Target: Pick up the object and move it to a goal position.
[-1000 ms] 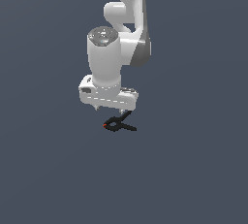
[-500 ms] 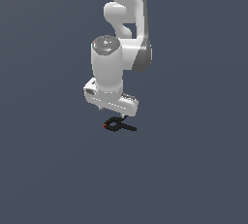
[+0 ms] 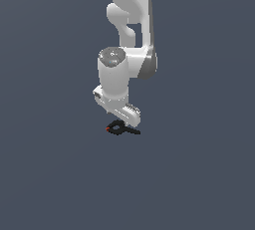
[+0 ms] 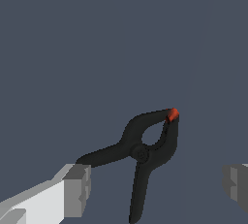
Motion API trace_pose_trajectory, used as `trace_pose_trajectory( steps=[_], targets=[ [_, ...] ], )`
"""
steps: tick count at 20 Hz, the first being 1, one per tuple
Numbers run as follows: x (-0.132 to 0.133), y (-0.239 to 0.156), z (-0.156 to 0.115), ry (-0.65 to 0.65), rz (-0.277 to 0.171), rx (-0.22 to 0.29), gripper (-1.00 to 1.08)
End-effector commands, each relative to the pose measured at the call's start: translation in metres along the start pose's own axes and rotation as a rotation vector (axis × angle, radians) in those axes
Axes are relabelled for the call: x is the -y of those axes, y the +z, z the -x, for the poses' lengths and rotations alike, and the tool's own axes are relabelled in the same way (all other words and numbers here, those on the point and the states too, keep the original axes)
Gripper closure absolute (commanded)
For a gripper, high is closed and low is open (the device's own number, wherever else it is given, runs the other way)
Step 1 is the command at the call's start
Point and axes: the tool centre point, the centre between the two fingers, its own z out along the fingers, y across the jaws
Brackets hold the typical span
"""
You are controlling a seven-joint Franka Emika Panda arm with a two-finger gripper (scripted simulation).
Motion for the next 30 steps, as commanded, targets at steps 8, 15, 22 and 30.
trace_pose_trajectory(
  steps=[8, 15, 22, 30],
  targets=[
    [0.001, 0.026, 0.011, 0.268, 0.003, 0.015, -0.92],
    [0.000, 0.044, 0.019, 0.465, 0.009, 0.022, -0.92],
    [-0.001, 0.058, 0.025, 0.622, 0.016, 0.025, -0.92],
    [-0.002, 0.067, 0.029, 0.714, 0.021, 0.025, -0.92]
  ],
)
